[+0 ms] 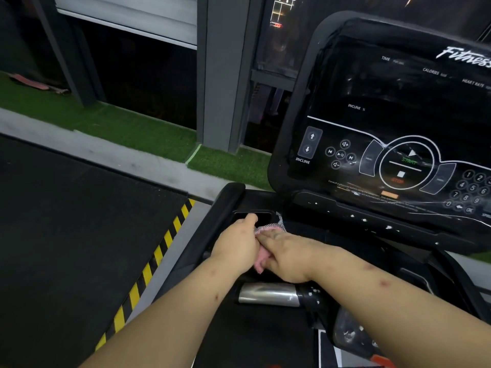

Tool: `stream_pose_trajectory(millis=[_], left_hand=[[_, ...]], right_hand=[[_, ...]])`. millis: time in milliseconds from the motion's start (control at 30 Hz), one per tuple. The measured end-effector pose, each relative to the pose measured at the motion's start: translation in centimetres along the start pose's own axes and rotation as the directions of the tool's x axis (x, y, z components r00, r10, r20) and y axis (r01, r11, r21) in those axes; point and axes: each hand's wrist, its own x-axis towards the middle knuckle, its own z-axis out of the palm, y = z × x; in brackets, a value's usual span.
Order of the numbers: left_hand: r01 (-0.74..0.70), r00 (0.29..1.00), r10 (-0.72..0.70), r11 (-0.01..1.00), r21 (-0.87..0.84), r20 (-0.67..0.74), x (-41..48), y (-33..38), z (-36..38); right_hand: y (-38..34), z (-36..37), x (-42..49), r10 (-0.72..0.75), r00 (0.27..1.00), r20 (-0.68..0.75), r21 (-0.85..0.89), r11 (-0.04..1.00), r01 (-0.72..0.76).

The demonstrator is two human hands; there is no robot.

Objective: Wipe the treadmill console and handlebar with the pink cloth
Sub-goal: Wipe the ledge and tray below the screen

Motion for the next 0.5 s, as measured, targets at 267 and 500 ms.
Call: stream_pose_trajectory(millis=[267, 500], left_hand=[[-0.064, 0.994, 0.071, 0.994, 0.089, -0.079, -0.5, -0.5, 0.1], [-0.141, 0.981, 0.148, 0.988, 0.064, -0.128, -0.6, 0.9, 0.2]], right_hand=[[-0.7, -0.3, -0.5, 0.157, 0.981, 0.116, -0.133, 0.981, -0.141], [0.9, -0.7, -1.8, 0.28, 0.952, 0.127, -0.084, 0.959, -0.271]])
